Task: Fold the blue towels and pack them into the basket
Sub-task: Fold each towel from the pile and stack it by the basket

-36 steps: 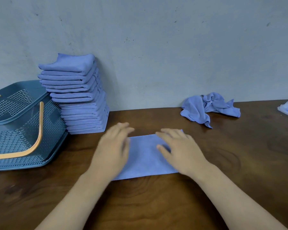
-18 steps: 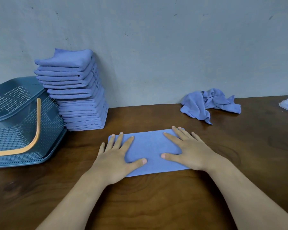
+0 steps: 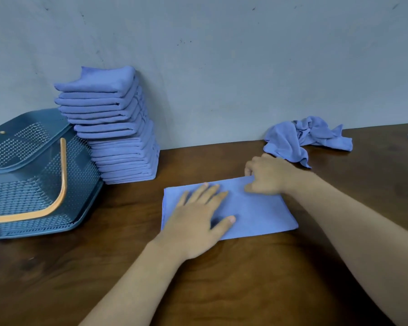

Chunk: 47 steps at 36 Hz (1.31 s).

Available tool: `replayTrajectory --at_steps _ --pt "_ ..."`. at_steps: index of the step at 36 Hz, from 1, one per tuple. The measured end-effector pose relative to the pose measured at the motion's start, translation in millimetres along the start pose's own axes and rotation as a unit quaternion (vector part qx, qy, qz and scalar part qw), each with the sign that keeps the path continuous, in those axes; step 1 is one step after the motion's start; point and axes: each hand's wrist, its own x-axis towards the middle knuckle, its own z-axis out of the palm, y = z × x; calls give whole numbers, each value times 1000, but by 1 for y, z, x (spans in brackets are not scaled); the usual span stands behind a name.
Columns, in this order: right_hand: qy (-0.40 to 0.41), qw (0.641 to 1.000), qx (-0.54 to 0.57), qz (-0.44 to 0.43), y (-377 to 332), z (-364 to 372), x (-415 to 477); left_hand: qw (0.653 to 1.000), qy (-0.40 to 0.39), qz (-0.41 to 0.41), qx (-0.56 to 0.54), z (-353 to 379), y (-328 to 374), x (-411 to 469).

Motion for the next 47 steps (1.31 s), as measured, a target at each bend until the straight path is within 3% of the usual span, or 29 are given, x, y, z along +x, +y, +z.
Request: replayTrajectory --at_steps 3,6,12,16,22,24,27,33,37,44,47 --pt "-94 995 -13 26 -3 -15 21 998 -61 -10 -5 8 -1 -1" --pt "-147 988 32 32 -3 -22 34 998 -67 -14 0 10 -4 -1" --pt "-95 971 217 35 13 -22 27 998 -65 -14 0 13 -5 1" --pt "-78 924 366 71 26 -13 1 998 -59 -8 1 15 -6 1" --pt "-8 872 489 14 43 9 -52 998 -55 -9 -6 18 -7 1" --pt "-11 870 493 -12 41 17 -65 998 -58 -9 -7 18 -8 1" --pt "3 904 428 -17 31 32 -73 998 -61 -10 -4 17 -8 1" --pt "145 912 381 35 15 49 -79 998 -64 -11 -3 14 -7 1" --pt "103 908 401 68 18 36 -79 998 -61 -15 -3 13 -6 0" --pt "60 859 498 96 15 27 -80 998 -60 -13 -3 15 -7 1" --pt "54 868 486 85 4 25 -81 998 -55 -11 -8 16 -7 2"
